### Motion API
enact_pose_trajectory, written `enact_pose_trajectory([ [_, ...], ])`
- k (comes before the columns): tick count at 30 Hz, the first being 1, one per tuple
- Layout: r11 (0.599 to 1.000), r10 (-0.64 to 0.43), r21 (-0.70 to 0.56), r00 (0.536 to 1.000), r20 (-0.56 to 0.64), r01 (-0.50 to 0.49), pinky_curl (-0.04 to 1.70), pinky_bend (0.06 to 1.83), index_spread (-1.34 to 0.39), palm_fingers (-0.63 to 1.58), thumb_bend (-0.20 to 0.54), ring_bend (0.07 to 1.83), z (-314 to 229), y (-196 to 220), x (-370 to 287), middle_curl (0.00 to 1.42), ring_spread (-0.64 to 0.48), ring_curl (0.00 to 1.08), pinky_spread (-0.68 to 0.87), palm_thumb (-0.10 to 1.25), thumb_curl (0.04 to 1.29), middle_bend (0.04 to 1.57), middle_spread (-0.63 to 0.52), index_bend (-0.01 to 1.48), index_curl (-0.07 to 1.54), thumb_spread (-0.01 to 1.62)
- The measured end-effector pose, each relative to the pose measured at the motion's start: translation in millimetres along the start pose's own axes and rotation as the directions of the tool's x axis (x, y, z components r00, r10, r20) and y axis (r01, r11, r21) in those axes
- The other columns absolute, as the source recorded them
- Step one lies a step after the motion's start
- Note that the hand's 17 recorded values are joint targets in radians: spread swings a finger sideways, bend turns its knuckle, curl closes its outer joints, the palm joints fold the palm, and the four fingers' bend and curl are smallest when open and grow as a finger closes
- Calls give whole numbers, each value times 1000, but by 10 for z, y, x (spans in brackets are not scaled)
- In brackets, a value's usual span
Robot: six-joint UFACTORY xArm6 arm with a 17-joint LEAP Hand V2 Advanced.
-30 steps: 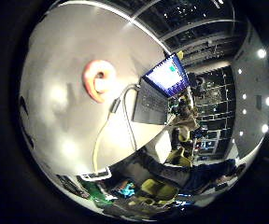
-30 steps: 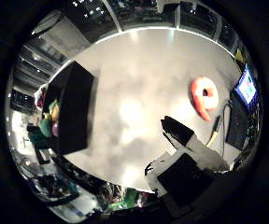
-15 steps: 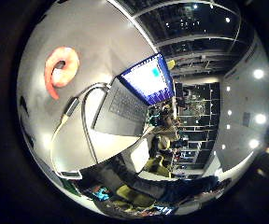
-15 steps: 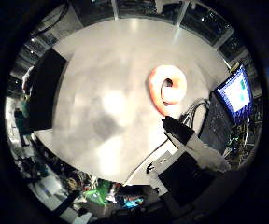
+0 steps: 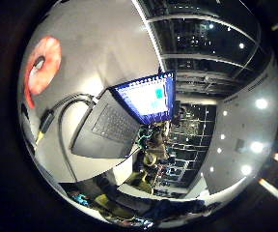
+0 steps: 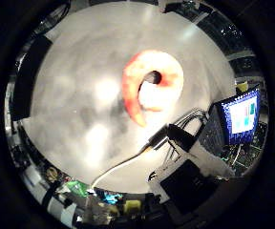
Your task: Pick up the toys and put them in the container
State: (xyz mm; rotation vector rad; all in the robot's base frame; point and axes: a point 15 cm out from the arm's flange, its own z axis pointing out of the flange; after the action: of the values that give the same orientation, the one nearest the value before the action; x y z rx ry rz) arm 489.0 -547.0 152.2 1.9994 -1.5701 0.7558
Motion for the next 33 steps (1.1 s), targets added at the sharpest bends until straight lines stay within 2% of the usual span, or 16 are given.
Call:
enact_pose_trajectory([
  [6,999,-10,-48,1000,4,10,335,384,-395,13,-29,261,196,-52,-48,316,156,280,372,848,367,197,49,136,235,916],
  [15,997,-44,-68,999,12,44,337,413,-388,-14,-33,277,126,-257,-199,322,167,281,372,808,359,196,66,138,222,909],
  [33,993,-97,-61,993,60,101,322,415,-383,30,-28,302,281,-514,-719,338,155,279,376,784,353,236,50,145,217,896],
])
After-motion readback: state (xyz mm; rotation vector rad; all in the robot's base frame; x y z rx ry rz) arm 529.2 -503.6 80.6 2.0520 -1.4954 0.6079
